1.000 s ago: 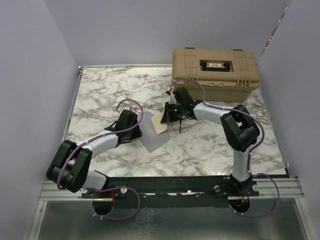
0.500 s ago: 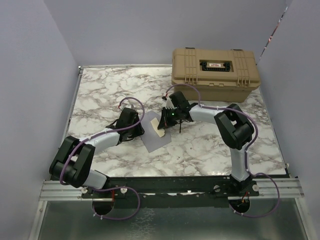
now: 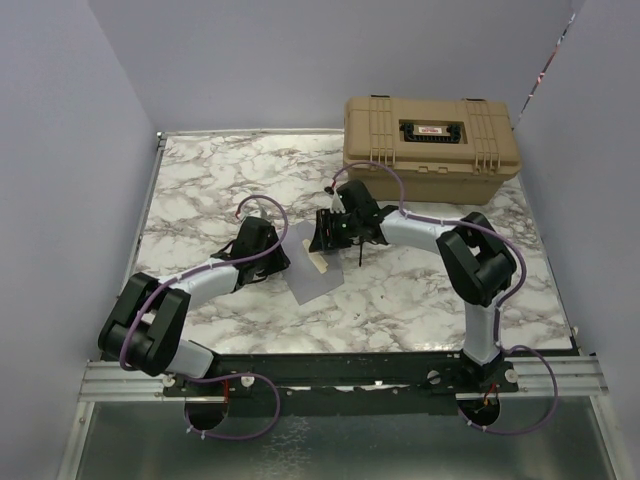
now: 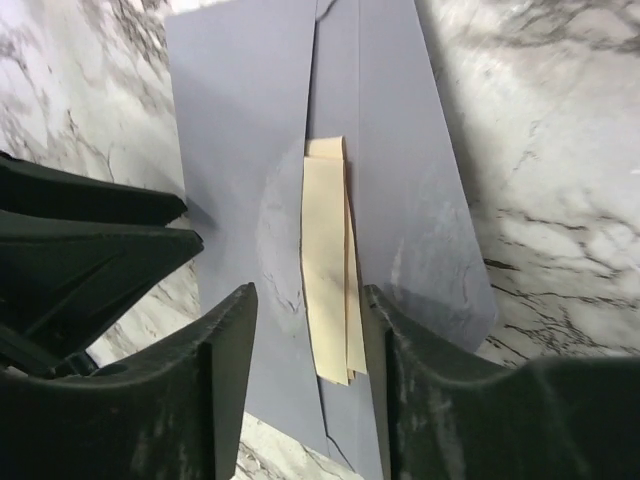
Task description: Place the letter into the envelope and seal it
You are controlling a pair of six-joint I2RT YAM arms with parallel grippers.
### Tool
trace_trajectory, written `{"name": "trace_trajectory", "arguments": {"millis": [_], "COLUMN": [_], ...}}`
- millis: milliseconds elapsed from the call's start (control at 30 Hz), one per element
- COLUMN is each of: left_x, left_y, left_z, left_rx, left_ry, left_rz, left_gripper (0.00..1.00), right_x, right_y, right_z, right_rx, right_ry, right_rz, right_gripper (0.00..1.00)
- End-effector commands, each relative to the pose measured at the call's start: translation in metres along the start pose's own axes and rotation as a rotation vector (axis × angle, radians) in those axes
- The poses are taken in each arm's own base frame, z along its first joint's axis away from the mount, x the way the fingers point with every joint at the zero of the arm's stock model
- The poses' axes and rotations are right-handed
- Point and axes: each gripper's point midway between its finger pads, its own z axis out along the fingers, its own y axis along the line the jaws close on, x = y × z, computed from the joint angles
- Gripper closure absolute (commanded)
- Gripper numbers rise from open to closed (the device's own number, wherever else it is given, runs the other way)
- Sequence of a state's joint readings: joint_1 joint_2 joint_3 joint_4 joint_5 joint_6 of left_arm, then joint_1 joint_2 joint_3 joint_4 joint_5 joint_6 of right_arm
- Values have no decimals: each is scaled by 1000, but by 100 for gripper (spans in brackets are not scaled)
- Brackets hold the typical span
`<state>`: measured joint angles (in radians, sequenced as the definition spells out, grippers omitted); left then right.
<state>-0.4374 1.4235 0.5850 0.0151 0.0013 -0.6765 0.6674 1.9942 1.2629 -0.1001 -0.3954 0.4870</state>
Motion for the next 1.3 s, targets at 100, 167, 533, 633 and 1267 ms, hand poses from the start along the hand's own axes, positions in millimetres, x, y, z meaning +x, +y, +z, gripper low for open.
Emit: {"name": "trace_trajectory", "arguments": {"millis": [100, 167, 533, 633, 1267], "left_x": [45, 44, 50, 51, 44], "left_y": [35, 34, 30, 30, 23], "left_z": [2, 2, 6, 7, 7], "left_rx": [-101, -94, -66, -63, -20], "left_ry": [162, 161, 214, 220, 194], "left_rz": [-21, -22, -46, -50, -79], "left_gripper": [58, 58, 59, 59, 61], "right_x": [-7, -5, 12, 18, 14], "right_y": [-9, -8, -1, 1, 21], "right_z": [-8, -4, 12, 16, 23], "right_rx": [85, 73, 2, -22, -142], "right_ry": [-34, -15, 68, 87, 91], "right_rz": [-24, -23, -21, -12, -25], "right_gripper": [48, 48, 48, 48, 48]}}
